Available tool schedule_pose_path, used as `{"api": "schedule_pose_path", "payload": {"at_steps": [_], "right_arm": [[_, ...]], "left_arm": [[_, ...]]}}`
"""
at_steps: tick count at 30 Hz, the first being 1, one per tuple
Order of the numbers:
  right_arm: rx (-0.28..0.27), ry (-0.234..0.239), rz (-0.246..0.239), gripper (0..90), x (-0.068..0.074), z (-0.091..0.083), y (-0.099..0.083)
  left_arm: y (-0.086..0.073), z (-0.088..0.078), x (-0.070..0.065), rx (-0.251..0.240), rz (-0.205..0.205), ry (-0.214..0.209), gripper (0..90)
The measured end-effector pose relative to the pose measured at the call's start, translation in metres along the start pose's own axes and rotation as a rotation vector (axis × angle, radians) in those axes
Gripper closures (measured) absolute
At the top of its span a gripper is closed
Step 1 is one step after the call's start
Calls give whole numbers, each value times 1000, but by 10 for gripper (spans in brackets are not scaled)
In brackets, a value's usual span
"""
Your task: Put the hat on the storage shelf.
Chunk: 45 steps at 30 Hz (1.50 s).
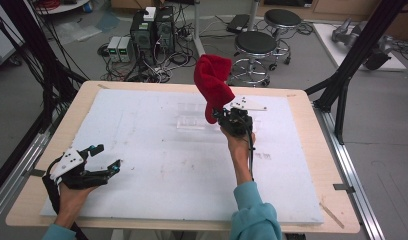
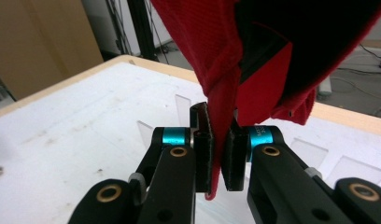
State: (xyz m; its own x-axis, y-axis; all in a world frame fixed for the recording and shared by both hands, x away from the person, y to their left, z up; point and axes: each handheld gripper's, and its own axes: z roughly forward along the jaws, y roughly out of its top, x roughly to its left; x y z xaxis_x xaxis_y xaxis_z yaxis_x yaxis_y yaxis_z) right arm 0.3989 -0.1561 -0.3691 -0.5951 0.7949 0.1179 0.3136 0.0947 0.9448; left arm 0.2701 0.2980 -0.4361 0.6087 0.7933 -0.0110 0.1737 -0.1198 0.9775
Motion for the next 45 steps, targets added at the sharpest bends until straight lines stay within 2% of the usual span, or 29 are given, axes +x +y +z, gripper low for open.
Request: {"api": "schedule_pose_path", "payload": {"at_steps": [4,5,8,12,18,23,25,27,28,29,31,33,35,36,37,39,40,41,43,45], "right_arm": [[9,10,21,852,-4,7,-4],[17,8,26,852,-5,8,-6],[36,11,29,852,-7,12,-8],[53,27,41,851,-10,18,-13],[65,46,50,849,-14,15,-18],[83,44,40,842,-12,13,-22],[99,41,39,800,-12,12,-23],[121,33,42,681,-12,11,-23],[121,33,42,681,-12,11,-23],[117,47,50,634,-13,6,-23],[119,32,50,538,-13,-1,-21],[119,0,45,387,-12,-10,-19],[109,-22,45,297,-10,-25,-16],[109,-22,45,297,-10,-25,-16],[76,-38,28,239,-8,-43,-12],[40,-44,22,188,-7,-62,-8],[40,-44,22,188,-7,-62,-8],[18,-58,17,126,-5,-79,-5],[-36,-70,-31,117,-1,-102,-7],[-55,-78,-71,115,2,-122,-14]], "left_arm": [[-4,-2,3,-7,-9,4,159],[-7,-2,5,7,-25,9,159],[-10,-3,7,15,-34,13,157],[-14,-6,8,-10,-46,23,158],[-14,-5,7,-2,-36,27,159],[-14,-5,7,-4,-33,27,159],[-14,-5,7,-3,-34,29,160],[-14,-5,7,-3,-36,29,160],[-14,-5,7,-3,-36,29,160],[-14,-5,7,-4,-38,31,160],[-14,-6,7,-4,-39,32,160],[-14,-6,7,-6,-34,30,160],[-14,-6,7,-12,-35,28,158],[-14,-6,7,-12,-35,28,158],[-15,-7,7,-20,-36,28,158],[-15,-8,7,-28,-37,27,157],[-15,-8,7,-28,-37,27,157],[-15,-8,7,-34,-40,28,157],[-16,-9,8,-38,-47,33,157],[-16,-9,8,-41,-47,36,157]]}}
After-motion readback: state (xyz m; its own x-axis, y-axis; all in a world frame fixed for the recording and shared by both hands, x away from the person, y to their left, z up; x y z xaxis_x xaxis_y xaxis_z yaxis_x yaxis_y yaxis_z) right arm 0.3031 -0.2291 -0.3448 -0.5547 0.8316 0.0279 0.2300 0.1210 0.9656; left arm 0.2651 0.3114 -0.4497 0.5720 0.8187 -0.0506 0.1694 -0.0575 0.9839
